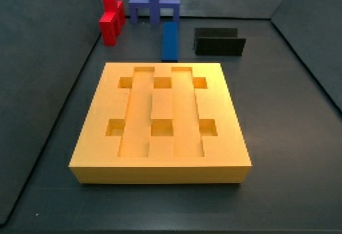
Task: Pick up the green object. Move up. Move to above the board. Insert the green object.
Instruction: Insert the green object.
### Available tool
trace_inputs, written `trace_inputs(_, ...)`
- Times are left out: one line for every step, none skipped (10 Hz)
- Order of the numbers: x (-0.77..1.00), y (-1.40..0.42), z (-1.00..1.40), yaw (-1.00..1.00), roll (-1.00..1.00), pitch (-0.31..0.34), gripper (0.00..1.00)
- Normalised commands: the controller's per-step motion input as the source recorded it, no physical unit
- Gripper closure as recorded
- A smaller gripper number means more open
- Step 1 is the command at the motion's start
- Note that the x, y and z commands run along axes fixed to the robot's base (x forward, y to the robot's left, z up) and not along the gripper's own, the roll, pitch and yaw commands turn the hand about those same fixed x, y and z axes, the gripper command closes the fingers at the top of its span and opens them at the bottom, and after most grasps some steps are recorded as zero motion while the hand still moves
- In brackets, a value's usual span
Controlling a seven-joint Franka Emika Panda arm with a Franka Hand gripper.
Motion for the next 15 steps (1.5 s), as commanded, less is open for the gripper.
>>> trace_inputs(-0.44,0.0,-1.0,0.0,-0.05,-0.031,1.0)
trace_inputs(-0.1,-0.21,-0.99,0.0,0.0,0.0,1.0)
trace_inputs(0.05,-0.35,-0.97,0.2,0.0,-0.047,1.0)
trace_inputs(0.0,-0.19,-0.89,0.17,0.0,-0.154,1.0)
trace_inputs(0.29,-0.21,-0.99,0.13,0.0,-0.059,1.0)
trace_inputs(0.21,-0.12,-1.0,0.12,0.0,-0.119,1.0)
trace_inputs(0.05,-0.05,-1.0,0.21,0.06,-0.074,1.0)
trace_inputs(-0.01,-0.02,-0.93,0.45,0.16,-0.074,1.0)
trace_inputs(0.0,-0.07,-0.96,0.28,0.14,-0.074,1.0)
trace_inputs(-0.05,-0.13,-0.95,0.05,0.09,-0.149,1.0)
trace_inputs(-0.24,-0.1,-0.92,-0.04,0.07,-0.186,1.0)
trace_inputs(-0.41,-0.07,-0.87,-0.12,0.04,-0.177,1.0)
trace_inputs(-0.32,-0.02,-0.77,0.0,0.11,-0.11,1.0)
trace_inputs(-0.17,0.0,-0.83,0.0,0.12,-0.13,1.0)
trace_inputs(0.0,0.0,-0.79,0.0,0.04,-0.133,1.0)
